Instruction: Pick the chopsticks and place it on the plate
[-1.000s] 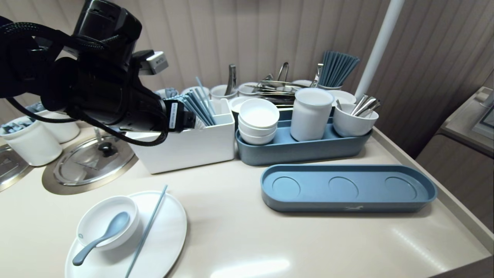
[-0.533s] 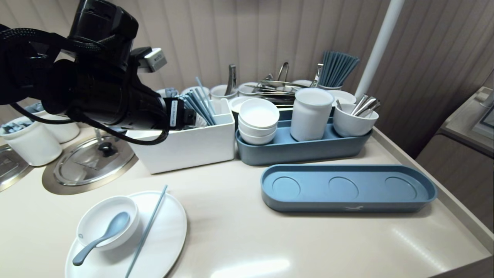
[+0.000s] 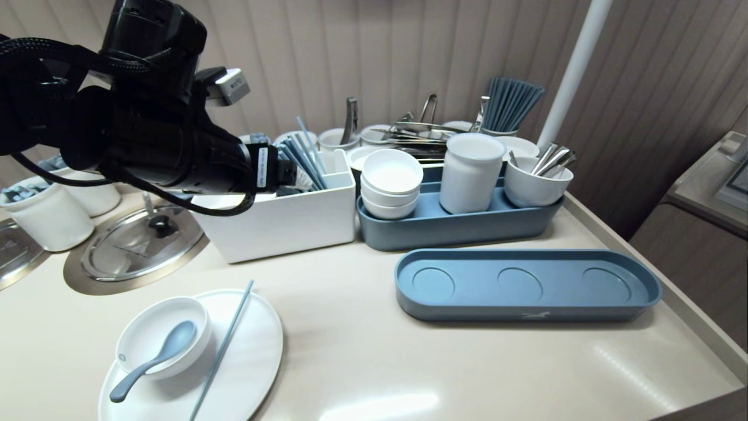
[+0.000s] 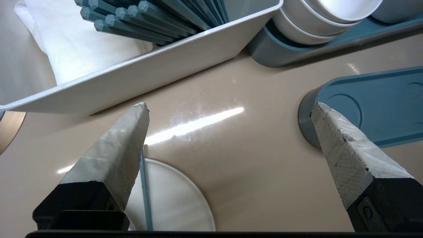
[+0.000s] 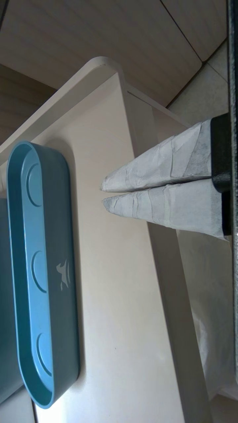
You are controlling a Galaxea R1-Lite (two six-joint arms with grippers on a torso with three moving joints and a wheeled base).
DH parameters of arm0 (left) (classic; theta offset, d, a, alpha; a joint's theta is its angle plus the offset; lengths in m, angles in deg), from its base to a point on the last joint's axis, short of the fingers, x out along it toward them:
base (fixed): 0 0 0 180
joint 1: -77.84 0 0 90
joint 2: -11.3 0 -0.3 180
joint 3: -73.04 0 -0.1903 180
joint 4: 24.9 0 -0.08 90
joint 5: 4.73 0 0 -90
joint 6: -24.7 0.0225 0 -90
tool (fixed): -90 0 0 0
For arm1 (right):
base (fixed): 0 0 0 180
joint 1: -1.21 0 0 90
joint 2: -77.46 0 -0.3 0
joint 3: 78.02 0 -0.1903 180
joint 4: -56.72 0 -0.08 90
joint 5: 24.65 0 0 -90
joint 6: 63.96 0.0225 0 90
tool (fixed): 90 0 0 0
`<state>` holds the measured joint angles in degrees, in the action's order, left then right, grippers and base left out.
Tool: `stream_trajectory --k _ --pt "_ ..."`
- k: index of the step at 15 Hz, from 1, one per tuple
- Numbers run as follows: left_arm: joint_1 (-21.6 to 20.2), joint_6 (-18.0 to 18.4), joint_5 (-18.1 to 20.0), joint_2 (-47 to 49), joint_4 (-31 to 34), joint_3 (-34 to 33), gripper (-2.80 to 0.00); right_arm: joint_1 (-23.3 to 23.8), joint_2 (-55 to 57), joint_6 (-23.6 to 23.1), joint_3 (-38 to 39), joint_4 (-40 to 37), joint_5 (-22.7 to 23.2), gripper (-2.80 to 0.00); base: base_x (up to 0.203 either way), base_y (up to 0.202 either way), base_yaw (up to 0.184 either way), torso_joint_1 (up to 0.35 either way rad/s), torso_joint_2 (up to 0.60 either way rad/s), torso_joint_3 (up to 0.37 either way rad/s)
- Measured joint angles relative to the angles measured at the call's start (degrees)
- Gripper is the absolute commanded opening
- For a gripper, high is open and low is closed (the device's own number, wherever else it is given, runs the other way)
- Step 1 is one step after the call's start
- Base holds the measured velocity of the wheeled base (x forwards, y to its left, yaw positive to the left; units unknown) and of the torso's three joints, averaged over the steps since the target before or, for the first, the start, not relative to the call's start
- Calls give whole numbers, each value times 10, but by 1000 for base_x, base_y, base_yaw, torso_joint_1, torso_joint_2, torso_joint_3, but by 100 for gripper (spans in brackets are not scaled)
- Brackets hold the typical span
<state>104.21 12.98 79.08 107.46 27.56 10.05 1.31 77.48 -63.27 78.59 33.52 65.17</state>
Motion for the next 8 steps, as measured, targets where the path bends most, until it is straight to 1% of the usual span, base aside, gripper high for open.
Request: stream_trajectory --k 4,8 --pt "0 -4 1 2 1 10 0 0 0 0 0 0 0 -280 0 0 0 0 0 0" --pt "1 -4 1 2 1 6 0 0 0 0 0 0 0 -280 0 0 0 0 0 0"
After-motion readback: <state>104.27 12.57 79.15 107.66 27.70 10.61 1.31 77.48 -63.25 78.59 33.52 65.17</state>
